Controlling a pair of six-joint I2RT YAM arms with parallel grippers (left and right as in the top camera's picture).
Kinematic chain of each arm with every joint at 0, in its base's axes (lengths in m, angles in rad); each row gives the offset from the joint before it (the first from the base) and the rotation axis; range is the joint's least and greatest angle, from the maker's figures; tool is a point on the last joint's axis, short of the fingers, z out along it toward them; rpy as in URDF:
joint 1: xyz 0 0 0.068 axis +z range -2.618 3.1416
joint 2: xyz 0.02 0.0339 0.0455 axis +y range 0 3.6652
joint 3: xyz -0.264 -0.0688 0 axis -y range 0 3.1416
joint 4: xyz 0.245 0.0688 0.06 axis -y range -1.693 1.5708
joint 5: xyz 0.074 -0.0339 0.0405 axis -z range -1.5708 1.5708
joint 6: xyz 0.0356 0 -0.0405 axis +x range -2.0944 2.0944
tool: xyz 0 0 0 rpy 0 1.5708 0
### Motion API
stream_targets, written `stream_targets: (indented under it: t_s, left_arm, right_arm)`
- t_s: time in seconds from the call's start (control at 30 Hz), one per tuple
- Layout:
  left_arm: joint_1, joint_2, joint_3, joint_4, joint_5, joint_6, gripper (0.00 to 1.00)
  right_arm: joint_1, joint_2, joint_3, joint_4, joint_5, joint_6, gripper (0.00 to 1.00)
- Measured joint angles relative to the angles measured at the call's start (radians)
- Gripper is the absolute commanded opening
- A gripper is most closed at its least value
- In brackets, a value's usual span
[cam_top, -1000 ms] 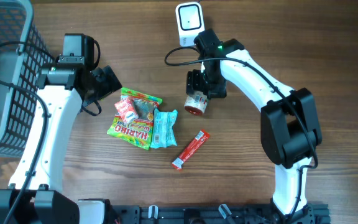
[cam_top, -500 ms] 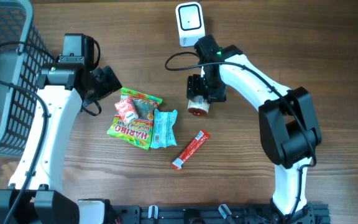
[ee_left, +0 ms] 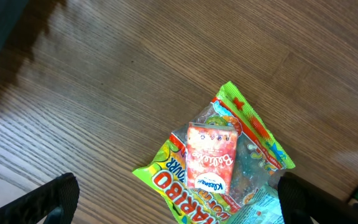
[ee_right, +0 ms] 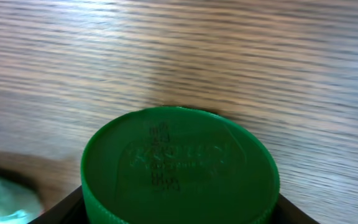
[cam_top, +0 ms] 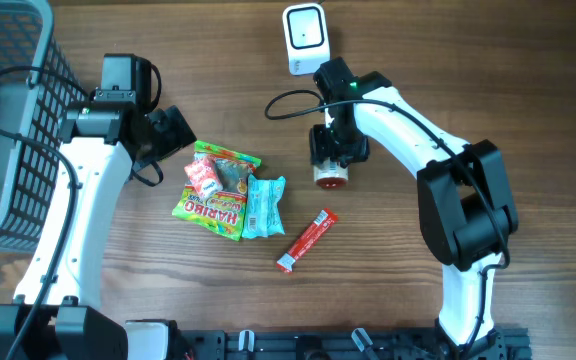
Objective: Scan the item barcode
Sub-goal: 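Lift the jar toward the white scanner, then lower the jar onto the table right of the items and release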
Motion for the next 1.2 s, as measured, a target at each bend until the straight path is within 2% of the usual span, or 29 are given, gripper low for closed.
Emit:
stream_targets:
  t_s: [0.37,0.43,0.5,0.63,0.7,0.87,1.03,1.2]
  left_arm:
    - [0.000,0.000,0.000,0.000,0.000,0.000,1.00]
    - [0.000,0.000,0.000,0.000,0.000,0.000,1.00]
    - [0.000,0.000,0.000,0.000,0.000,0.000,1.00]
    - [0.000,0.000,0.000,0.000,0.000,0.000,1.00]
    - [0.000,0.000,0.000,0.000,0.000,0.000,1.00]
    - [0.000,0.000,0.000,0.000,0.000,0.000,1.00]
    - [0.000,0.000,0.000,0.000,0.000,0.000,1.00]
    - [0.000,0.000,0.000,0.000,0.000,0.000,1.00]
  right_arm:
    - [-0.003,0.000,0.005,-0.027,0.123,-0.053,0.64]
    - [-0.003,0.000,0.005,-0.026,0.137,-0.053,0.68]
    - [-0.003,0.000,0.005,-0.026,0.152,-0.057,0.78]
    - [-0.004,0.000,0.006,-0.055,0.172,-0.076,0.80]
    - [-0.005,0.000,0.021,-0.090,0.175,-0.080,0.86]
    - [-0.006,0.004,0.174,-0.205,0.183,-0.101,1.00]
    - [-0.022,0.004,0.358,-0.303,0.183,-0.114,1.00]
    - [-0.050,0.004,0.451,-0.339,0.186,-0.160,0.99]
